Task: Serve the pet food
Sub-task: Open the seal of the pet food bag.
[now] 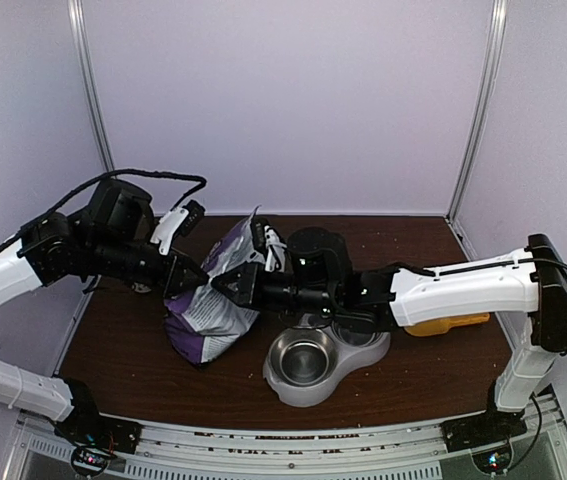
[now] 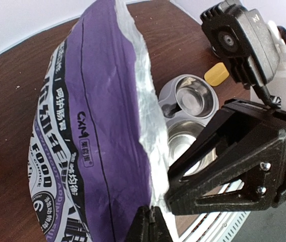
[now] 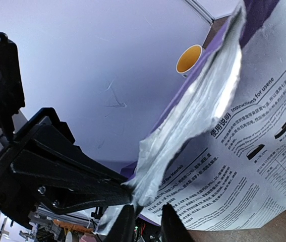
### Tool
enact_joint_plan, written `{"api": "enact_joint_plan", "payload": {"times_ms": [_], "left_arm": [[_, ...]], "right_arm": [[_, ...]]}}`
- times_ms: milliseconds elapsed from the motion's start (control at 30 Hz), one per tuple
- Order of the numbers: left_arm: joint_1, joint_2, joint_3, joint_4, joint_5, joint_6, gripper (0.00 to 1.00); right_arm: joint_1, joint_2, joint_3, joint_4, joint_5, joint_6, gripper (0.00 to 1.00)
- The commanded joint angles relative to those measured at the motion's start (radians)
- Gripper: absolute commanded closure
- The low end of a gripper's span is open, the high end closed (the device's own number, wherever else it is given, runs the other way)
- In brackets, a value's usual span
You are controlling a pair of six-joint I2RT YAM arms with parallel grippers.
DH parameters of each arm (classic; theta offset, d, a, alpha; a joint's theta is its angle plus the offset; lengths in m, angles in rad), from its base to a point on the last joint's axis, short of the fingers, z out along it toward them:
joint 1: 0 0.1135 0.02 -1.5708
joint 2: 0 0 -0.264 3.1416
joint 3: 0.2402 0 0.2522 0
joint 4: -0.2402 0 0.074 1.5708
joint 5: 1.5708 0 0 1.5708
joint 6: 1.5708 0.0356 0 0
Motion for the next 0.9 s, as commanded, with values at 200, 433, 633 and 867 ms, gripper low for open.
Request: {"api": "enact_joint_plan", "payload": {"times_ms": [200,433,633,867], "left_arm": [[0.012,-0.051,-0.044,0.068,-0.028,-0.036,1.0],[0.012,-0.05,-0.049,0.077,-0.012,-0.043,1.0],[0.012,-0.052,-0.054,0.083,-0.009,-0.046,1.0],[0.012,-0.058,-0.064,0.095,0.002,-0.046,1.0]], "right_arm": [[-0.02,-0.046,-0.008,0.068,-0.025,0.01,0.67],[-0.022,-0.026,0.027,0.054,-0.025,0.006,0.68],[-0.023,-0.009,0.035,0.05,-0.026,0.009,0.79],[-0.023,0.024,0.063,0.035,-0.026,0.006,0.83]]}}
